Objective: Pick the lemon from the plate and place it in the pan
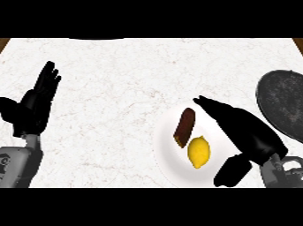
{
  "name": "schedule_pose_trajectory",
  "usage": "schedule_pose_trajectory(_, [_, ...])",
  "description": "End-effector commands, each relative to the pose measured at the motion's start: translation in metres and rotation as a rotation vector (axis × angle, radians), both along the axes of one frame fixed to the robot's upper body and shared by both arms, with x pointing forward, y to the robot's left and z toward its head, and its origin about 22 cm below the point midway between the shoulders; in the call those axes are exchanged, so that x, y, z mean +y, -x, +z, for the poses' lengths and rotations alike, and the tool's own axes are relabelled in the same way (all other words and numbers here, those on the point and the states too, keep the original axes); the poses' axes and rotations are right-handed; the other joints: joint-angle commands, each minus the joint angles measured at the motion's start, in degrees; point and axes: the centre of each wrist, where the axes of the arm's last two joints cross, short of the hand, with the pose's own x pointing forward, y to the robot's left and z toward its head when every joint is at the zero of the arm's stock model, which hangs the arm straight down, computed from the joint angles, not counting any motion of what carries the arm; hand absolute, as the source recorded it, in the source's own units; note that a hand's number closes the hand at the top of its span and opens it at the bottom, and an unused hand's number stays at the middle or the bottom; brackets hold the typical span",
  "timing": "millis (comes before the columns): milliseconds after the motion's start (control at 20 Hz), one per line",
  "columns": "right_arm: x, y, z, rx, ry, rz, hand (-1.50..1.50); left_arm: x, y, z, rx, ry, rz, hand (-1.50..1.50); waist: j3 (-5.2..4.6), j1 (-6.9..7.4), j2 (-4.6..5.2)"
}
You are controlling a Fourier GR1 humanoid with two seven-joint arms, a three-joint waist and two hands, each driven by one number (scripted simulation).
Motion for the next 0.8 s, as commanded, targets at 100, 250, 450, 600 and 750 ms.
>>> schedule_pose_trajectory(100, [0.011,0.000,-0.021,0.029,0.043,0.010,-1.50,0.002,0.007,0.003,-0.015,-0.008,0.011,0.00,0.01,0.07,-0.03])
schedule_pose_trajectory(250, [0.010,-0.004,-0.040,0.041,0.080,0.026,-1.50,0.006,0.012,-0.003,-0.001,-0.004,-0.003,0.00,0.01,0.13,-0.01])
schedule_pose_trajectory(450, [0.009,-0.004,-0.039,0.051,0.223,0.023,-1.50,-0.010,0.002,0.004,-0.010,0.009,0.006,0.00,0.01,-0.01,0.00])
schedule_pose_trajectory(600, [0.034,0.006,-0.027,0.072,0.263,0.023,-1.50,-0.007,0.016,-0.013,-0.011,0.003,-0.003,0.00,-0.02,0.02,-0.09])
schedule_pose_trajectory(750, [0.021,-0.004,-0.028,0.079,0.285,0.032,-1.50,-0.005,-0.009,0.024,-0.009,0.016,-0.006,0.00,0.01,-0.08,-0.06])
